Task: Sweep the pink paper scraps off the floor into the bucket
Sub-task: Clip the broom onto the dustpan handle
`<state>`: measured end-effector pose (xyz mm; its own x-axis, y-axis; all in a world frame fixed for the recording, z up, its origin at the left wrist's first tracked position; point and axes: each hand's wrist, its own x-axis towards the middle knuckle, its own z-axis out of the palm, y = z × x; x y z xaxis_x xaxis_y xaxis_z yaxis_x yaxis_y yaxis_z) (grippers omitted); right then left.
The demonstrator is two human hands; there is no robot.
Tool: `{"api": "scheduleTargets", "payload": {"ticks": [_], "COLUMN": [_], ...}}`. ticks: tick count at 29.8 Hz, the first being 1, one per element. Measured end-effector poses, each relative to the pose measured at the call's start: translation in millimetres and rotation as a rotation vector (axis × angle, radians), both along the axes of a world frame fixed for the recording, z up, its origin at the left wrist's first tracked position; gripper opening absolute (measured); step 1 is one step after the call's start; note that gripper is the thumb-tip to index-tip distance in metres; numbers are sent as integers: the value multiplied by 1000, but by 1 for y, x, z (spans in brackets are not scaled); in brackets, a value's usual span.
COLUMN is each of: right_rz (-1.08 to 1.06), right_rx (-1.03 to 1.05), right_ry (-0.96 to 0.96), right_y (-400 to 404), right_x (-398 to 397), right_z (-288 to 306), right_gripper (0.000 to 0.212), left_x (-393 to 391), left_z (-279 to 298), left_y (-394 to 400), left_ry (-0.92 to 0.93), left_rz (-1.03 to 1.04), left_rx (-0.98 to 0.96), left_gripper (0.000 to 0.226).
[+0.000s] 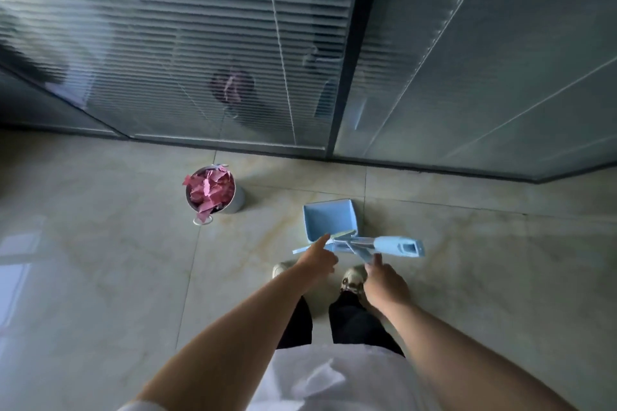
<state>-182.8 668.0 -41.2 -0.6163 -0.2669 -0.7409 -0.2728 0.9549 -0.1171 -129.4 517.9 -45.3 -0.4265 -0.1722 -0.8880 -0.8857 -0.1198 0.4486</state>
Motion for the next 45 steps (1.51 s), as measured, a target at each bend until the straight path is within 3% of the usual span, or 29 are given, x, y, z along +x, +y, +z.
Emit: {"api": "scheduleTargets", "payload": {"ticks": [4,8,12,18,22,28,33,36,39,41,42,43,45], "right_rz": [-33,-2,-22,-32,-85,-97,-118,-173,-262,-275,-290,-317,-380], "right_rx": [-37,-48,-76,-106,-139,-131,-124,-104,-103,-114,-119,-126,-143], "right_ry": [29,15,-52,-77,-62,-34,11,-7,-21,-14,-15,-23,-48], "right_y": [7,11,19,22,23,30,15,6,2,-1,-2,-4,-6], "right_x": [-10,-13,-18,-15,-19,-8,7,12,17,20,21,22,23], "right_z": [-3,-6,-9,-10,-12,-14,-15,-15,-10,-8,-7,-6,-7], "right_gripper": [36,37,37,38,38,37,40,35,30,30,30,30,29], "left_x": [-7,3,-4,-17,-34,-59,-74,-78,-76,-75,-75,-74,-74], "left_z": [-9,-53,-11,-4,-11,-16,-5,12,13,15,15,10,8], "left_y": [2,3,1,-13,-23,-34,-36,-33,-27,-23,-23,-23,-22], "left_ry": [-40,-162,-188,-186,-111,-51,-70,-56,-61,-84,-94,-96,-89], "left_rz": [-17,16,-9,-44,-34,-61,-295,-332,-504,-538,-521,-515,-346], "left_rx": [-104,-217,-374,-464,-431,-399,-420,-412,-456,-415,-405,-395,-298], "left_gripper": [57,47,38,35,10,23,24,31,30,17,13,23,31]}}
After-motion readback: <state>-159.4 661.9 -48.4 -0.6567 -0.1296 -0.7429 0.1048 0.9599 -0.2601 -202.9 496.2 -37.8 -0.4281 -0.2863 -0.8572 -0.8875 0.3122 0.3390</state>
